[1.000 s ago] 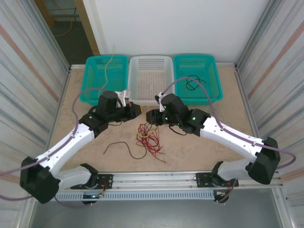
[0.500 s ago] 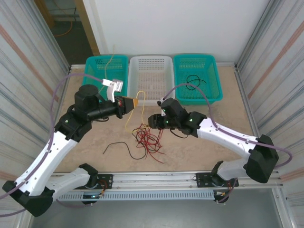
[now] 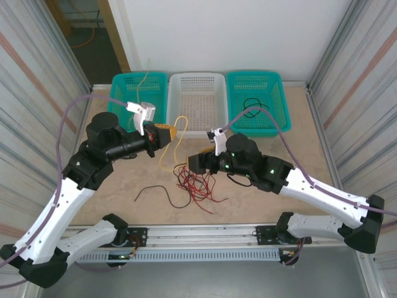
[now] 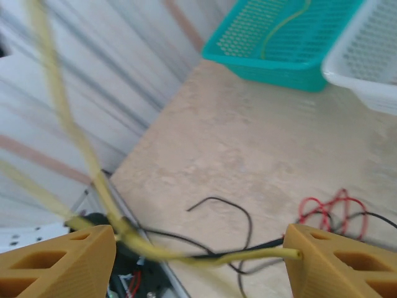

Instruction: Untangle the cables

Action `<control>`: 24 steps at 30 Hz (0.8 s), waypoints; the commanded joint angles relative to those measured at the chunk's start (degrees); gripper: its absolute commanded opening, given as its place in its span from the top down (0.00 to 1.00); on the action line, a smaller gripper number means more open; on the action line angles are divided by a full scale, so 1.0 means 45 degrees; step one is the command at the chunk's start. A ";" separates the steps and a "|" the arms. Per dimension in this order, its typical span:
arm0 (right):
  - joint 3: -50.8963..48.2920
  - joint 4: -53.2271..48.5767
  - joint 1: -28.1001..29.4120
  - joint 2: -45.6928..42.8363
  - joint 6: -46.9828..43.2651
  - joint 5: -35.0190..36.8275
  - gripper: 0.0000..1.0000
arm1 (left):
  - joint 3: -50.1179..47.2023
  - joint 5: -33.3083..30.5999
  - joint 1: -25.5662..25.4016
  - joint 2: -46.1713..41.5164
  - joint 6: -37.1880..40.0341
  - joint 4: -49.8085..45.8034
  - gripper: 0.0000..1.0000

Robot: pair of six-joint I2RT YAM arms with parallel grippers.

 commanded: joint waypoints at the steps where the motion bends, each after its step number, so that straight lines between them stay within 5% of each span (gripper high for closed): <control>1: 0.0113 0.0387 0.0250 0.0578 -0.0560 0.0328 0.26 | 0.0402 0.0387 0.0018 0.0031 0.0172 0.0606 1.00; 9: 0.1714 -0.1534 0.0332 0.3171 -0.0019 0.2535 0.24 | 0.1108 0.0715 0.0028 0.0265 0.0042 0.0848 1.00; 16: 0.0657 -0.1379 -0.0385 0.3479 0.1183 0.2419 0.25 | 0.1875 0.0904 0.0023 0.0352 -0.0015 0.0840 1.00; 24: -0.1376 0.0431 -0.0826 0.1994 0.1371 0.1356 0.47 | 0.2335 0.0953 0.0072 0.0334 -0.0590 0.1471 1.00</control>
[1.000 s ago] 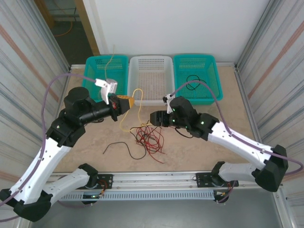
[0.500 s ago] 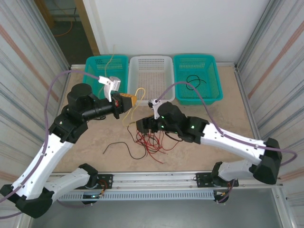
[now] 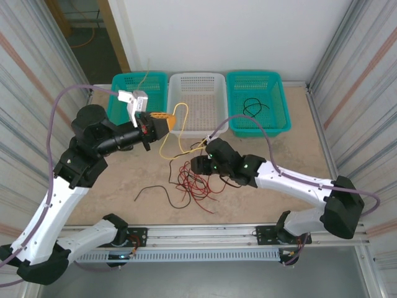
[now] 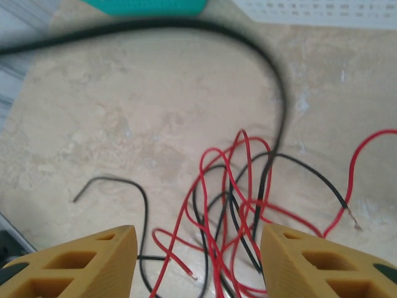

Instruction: Untangle the cables

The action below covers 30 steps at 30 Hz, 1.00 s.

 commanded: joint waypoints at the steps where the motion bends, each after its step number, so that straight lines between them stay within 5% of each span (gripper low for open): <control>1: -0.0185 0.0743 -0.0049 -0.0790 0.0246 -0.0281 0.45 | 0.0547 0.0218 0.0058 -0.0041 -0.0424 0.0838 1.00; 6: -0.0711 0.0939 -0.0086 -0.1841 0.0274 0.0093 0.27 | 0.0687 0.0093 0.0165 -0.0079 -0.0701 0.1097 1.00; 9: -0.0877 0.1569 -0.0244 -0.2472 0.0187 -0.0676 0.24 | 0.0826 -0.0229 0.0195 -0.0130 -0.0840 0.1258 1.00; 18: 0.0070 0.1917 0.1924 -0.3479 -0.1851 -0.0231 0.21 | 0.1077 -0.2990 0.0263 -0.0111 -0.1745 0.1572 1.00; 30: 0.2168 0.3303 0.2897 -0.1115 -0.3436 0.1597 0.21 | 0.0966 -0.2623 0.0258 0.0057 -0.2613 0.2393 1.00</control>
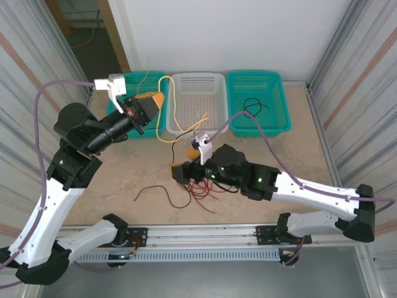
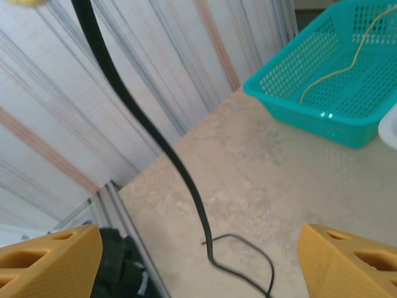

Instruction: Untangle the cables

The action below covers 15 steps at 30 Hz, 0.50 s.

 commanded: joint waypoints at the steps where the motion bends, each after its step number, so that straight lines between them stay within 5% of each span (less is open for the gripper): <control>1: 0.0653 0.0724 -0.0142 0.0608 -0.0785 0.0638 0.24 | 0.0165 -0.0171 0.0122 0.0006 -0.0348 0.0571 1.00; 8: 0.0075 0.0648 -0.0294 0.1204 -0.0143 0.0414 0.99 | 0.0860 -0.0694 0.0256 0.0100 -0.0019 0.0029 1.00; 15: -0.2876 -0.0376 -0.0574 0.0215 0.2458 0.1758 1.00 | 0.2782 -0.1178 0.1245 0.0987 0.0211 -0.1720 1.00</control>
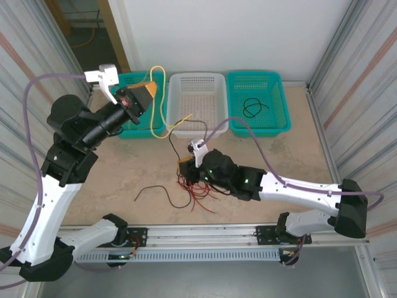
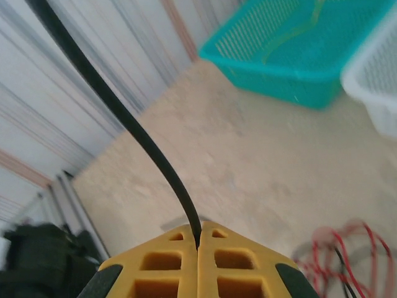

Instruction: Untangle the cables

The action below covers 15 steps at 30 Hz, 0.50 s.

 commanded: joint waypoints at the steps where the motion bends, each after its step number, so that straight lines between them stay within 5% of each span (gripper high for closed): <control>1: -0.1281 -0.1354 -0.0523 -0.0734 0.2030 0.1065 1.00 | 0.1259 -0.0392 0.0654 0.0374 0.0282 -0.0914 1.00; 6: -0.2576 -0.2560 -0.1614 -0.1998 0.3488 0.1525 1.00 | 0.1034 -0.0456 0.1728 0.0438 0.0224 -0.1331 1.00; 15: -0.2414 -0.2949 -0.2269 -0.3569 0.2770 0.1000 1.00 | -0.0388 -0.1685 0.4516 0.1353 0.0859 -0.0663 1.00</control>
